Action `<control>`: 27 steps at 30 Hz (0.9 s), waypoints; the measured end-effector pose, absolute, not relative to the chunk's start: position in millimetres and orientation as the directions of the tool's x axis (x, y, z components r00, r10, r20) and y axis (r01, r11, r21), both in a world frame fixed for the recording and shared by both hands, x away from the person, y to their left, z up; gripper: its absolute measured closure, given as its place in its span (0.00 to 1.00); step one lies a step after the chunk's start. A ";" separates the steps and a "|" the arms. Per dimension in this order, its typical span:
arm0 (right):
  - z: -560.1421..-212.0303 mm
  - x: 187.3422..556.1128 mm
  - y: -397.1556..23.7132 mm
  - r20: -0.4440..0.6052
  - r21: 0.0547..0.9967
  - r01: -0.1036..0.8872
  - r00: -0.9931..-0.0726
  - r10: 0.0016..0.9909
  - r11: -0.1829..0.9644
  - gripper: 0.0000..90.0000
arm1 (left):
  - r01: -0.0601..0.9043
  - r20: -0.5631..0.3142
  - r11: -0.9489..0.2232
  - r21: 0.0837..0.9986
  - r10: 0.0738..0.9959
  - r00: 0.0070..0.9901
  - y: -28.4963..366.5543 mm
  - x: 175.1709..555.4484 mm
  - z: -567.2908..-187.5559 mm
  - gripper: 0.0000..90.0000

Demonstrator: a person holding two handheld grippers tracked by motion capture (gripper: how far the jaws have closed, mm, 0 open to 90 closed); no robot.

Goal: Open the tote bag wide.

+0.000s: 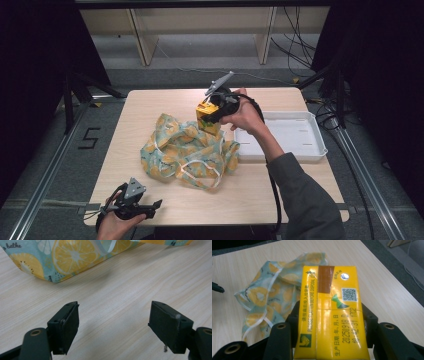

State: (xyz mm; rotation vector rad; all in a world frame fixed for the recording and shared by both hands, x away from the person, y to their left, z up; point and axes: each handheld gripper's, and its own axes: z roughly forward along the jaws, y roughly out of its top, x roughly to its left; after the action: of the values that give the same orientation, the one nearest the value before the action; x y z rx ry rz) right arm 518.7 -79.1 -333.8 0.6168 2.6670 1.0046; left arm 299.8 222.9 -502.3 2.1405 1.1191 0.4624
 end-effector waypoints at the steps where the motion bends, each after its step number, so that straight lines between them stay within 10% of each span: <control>1: -333.6 518.9 -84.7 -0.067 0.674 0.305 -0.882 0.466 0.673 0.58 | 0.585 0.003 -0.409 0.700 0.821 0.570 223.1 299.9 -502.6 0.26; 27: -367.6 527.8 -187.2 -0.025 0.618 0.494 -0.765 0.643 0.612 0.58 | 0.577 0.010 -0.428 0.696 0.809 0.588 224.7 300.5 -501.0 0.26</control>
State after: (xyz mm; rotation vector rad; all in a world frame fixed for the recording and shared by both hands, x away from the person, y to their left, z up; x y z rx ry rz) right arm 527.8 -187.2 -367.6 0.9329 2.5939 0.8842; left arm 300.5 224.7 -501.0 2.1594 1.0949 0.4563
